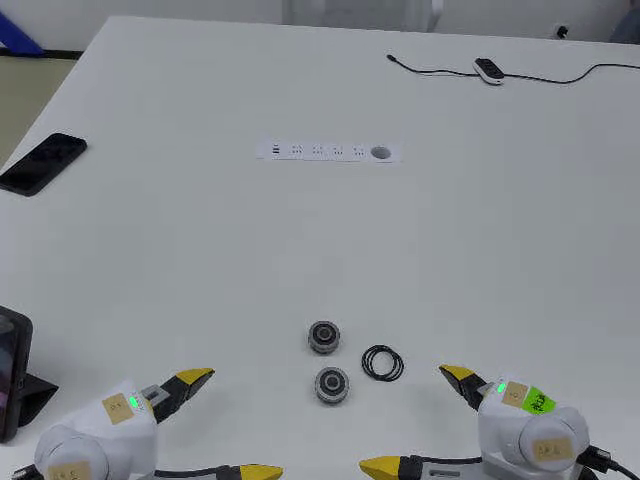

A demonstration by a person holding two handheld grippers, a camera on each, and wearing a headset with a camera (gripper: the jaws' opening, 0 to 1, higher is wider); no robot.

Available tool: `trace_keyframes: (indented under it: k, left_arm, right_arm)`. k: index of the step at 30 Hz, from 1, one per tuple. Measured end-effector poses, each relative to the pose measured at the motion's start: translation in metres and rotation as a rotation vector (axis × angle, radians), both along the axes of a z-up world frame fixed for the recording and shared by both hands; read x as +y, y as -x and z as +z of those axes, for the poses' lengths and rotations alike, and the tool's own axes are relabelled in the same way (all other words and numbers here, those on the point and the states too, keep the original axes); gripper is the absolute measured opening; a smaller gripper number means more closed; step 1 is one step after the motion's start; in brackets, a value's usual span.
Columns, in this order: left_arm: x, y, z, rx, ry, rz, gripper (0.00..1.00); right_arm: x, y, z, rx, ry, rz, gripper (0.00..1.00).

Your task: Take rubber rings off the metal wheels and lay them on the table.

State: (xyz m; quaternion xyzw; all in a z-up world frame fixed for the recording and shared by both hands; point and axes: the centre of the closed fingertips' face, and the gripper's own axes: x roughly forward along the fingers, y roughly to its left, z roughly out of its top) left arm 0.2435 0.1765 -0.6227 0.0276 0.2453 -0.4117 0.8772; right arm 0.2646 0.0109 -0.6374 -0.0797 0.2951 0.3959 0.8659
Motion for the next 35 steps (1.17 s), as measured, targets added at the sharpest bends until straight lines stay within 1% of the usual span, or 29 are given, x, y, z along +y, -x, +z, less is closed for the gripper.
trace_keyframes:
  k: [2,7,10,16,18,20,22,27,29,31,35]
  left_arm:
    - [0.004,-0.002,0.0,-0.003,-0.001,0.013,0.9]
    - [0.008,-0.003,0.0,0.001,-0.004,0.02,0.91]
    - [0.008,-0.003,0.001,0.002,-0.006,0.021,0.91]
    - [0.008,-0.003,0.001,0.004,-0.011,0.022,0.9]
    - [0.009,-0.003,0.0,0.009,-0.011,0.024,0.9]
    - [0.01,-0.004,-0.002,0.007,-0.023,0.025,0.9]
    - [0.01,-0.004,-0.002,0.01,-0.024,0.027,0.89]
    - [0.013,-0.006,-0.003,0.007,-0.027,0.035,0.89]
    - [0.013,-0.006,-0.003,0.011,-0.024,0.036,0.89]
    - [0.013,-0.007,-0.004,0.008,-0.03,0.035,0.89]
    - [0.014,-0.007,-0.003,0.008,-0.033,0.037,0.89]
  right_arm:
    - [-0.002,0.0,0.001,-0.003,0.0,-0.004,0.99]
    - [-0.004,0.001,0.001,-0.003,0.002,-0.002,0.99]
    - [-0.004,0.001,0.0,0.006,0.004,-0.002,0.99]
    - [-0.004,-0.001,0.001,0.004,-0.001,-0.004,0.99]
    - [-0.004,-0.002,0.001,0.006,-0.002,-0.006,0.99]
    - [-0.006,-0.003,0.0,0.004,0.004,-0.008,0.99]
    - [-0.007,-0.003,-0.001,0.009,0.005,-0.013,0.99]
    - [-0.008,-0.003,-0.002,0.017,0.001,-0.019,0.99]
    - [-0.008,-0.004,-0.002,0.02,-0.001,-0.022,0.99]
    - [-0.008,-0.004,-0.003,0.024,-0.003,-0.023,0.99]
    - [-0.008,-0.006,-0.003,0.024,0.0,-0.023,0.99]
